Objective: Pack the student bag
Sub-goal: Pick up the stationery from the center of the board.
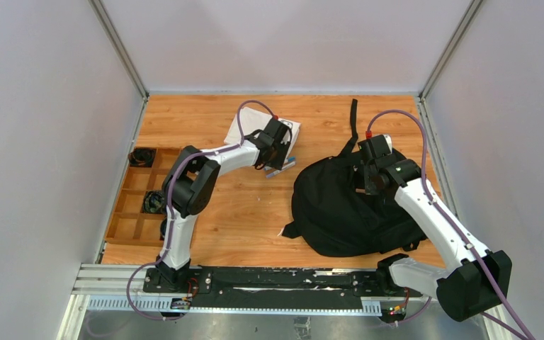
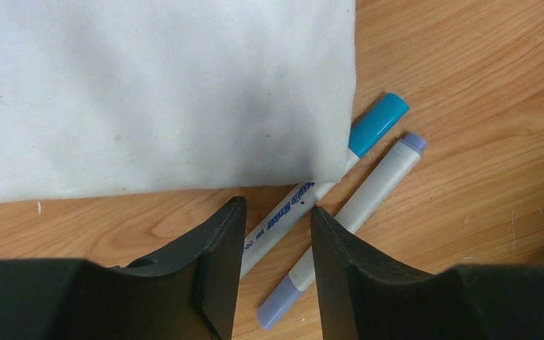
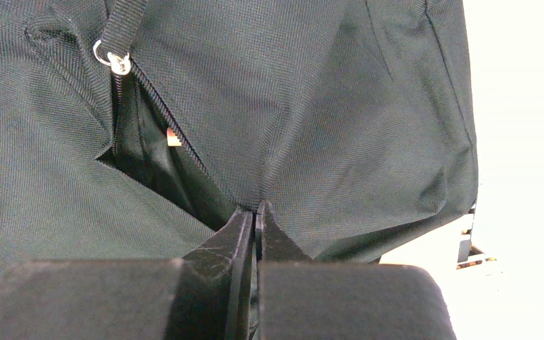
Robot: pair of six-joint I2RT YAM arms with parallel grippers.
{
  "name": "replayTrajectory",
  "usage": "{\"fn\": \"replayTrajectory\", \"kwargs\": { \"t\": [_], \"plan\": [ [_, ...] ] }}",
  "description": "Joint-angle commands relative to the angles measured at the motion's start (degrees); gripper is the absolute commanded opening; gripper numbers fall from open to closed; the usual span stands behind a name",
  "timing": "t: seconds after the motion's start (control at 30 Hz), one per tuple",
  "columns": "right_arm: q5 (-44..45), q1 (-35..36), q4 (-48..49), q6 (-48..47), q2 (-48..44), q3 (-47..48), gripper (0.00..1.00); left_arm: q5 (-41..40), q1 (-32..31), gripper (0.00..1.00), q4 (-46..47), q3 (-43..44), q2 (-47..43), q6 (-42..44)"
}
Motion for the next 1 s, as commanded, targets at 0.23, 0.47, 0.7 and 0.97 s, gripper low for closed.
{"fn": "replayTrajectory", "kwargs": {
  "t": [0.23, 0.47, 0.7, 0.97],
  "plan": [
    [1.33, -0.87, -2.66, -0.02, 0.06, 0.53, 0.00, 7.27, 0.37, 0.42, 0.66, -2.16, 0.09, 2.97],
    [1.47, -0.92, -2.66, 0.17, -0.28, 0.43, 0.00, 13.46, 0.40, 0.37, -0.87, -1.75, 0.52, 4.10],
    [1.55, -0.88, -2.66, 0.10, -0.29, 0.46, 0.00, 14.60, 0.19, 0.35, -0.92, -4.06, -0.26, 4.00],
    [1.48, -0.87, -2.66, 0.09, -0.20, 0.70, 0.00, 11.60, -0.68, 0.31, -1.23, -5.42, -0.46, 4.35]
  ]
}}
